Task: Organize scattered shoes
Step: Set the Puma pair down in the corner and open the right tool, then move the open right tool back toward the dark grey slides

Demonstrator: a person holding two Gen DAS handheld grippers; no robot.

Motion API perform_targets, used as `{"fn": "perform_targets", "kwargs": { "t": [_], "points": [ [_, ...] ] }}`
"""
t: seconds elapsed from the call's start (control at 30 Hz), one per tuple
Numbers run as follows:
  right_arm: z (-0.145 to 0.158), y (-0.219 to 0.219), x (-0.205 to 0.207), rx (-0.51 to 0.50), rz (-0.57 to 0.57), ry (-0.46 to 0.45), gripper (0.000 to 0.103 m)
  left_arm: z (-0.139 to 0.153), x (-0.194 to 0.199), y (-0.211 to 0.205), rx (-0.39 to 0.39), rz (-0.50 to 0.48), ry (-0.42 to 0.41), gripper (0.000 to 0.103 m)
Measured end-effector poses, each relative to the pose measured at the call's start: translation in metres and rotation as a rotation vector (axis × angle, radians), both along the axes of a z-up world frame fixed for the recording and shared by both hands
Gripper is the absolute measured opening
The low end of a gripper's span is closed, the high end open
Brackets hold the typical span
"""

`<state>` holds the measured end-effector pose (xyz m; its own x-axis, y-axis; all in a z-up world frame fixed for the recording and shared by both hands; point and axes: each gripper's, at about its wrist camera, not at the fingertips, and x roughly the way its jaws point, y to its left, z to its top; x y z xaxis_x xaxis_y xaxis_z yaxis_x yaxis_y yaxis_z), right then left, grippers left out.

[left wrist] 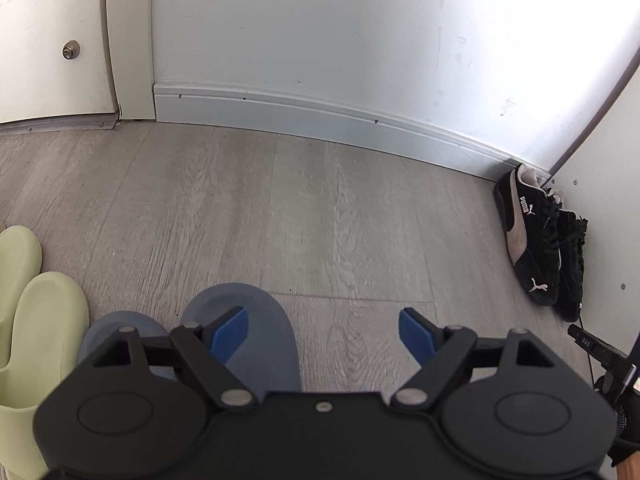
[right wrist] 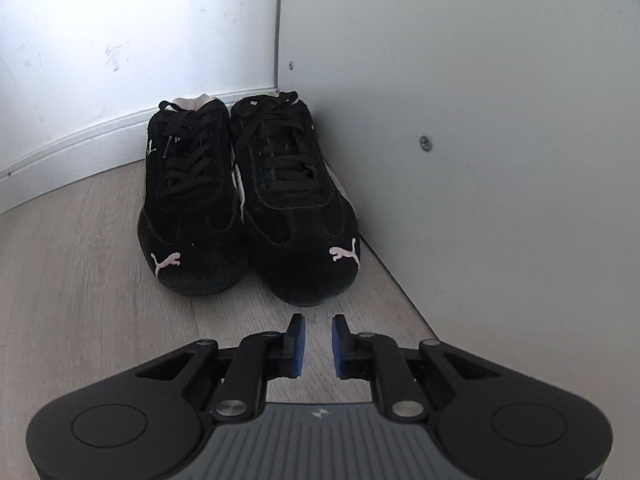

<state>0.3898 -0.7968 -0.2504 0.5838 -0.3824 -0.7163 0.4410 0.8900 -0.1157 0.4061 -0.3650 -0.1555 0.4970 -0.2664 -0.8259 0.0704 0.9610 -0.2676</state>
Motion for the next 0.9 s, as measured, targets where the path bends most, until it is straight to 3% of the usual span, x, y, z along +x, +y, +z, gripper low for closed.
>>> {"fn": "perform_targets", "kwargs": {
  "t": [0.2, 0.43, 0.53, 0.6, 0.73, 0.9],
  "points": [
    [-0.001, -0.003, 0.010, -0.016, 0.016, 0.028, 0.001, -0.001, 0.001, 0.003, -0.015, 0.016, 0.012, 0.083],
    [0.004, -0.006, 0.034, -0.006, 0.039, 0.051, 0.001, 0.002, -0.005, 0.004, -0.006, 0.013, -0.003, 0.083],
    [0.013, 0.005, 0.023, -0.001, 0.023, 0.007, 0.008, 0.005, -0.010, 0.018, -0.009, 0.042, -0.010, 0.083],
    [0.024, 0.021, 0.006, 0.029, 0.038, -0.038, 0.021, 0.008, -0.015, 0.030, 0.004, 0.058, -0.022, 0.083],
    [0.042, 0.083, -0.038, 0.150, 0.214, -0.124, 0.024, 0.015, -0.031, 0.062, 0.022, 0.102, -0.058, 0.083],
    [0.049, 0.182, -0.085, 0.339, 0.540, -0.135, 0.026, 0.038, -0.056, 0.122, 0.072, 0.175, -0.117, 0.083]
  ]
}}
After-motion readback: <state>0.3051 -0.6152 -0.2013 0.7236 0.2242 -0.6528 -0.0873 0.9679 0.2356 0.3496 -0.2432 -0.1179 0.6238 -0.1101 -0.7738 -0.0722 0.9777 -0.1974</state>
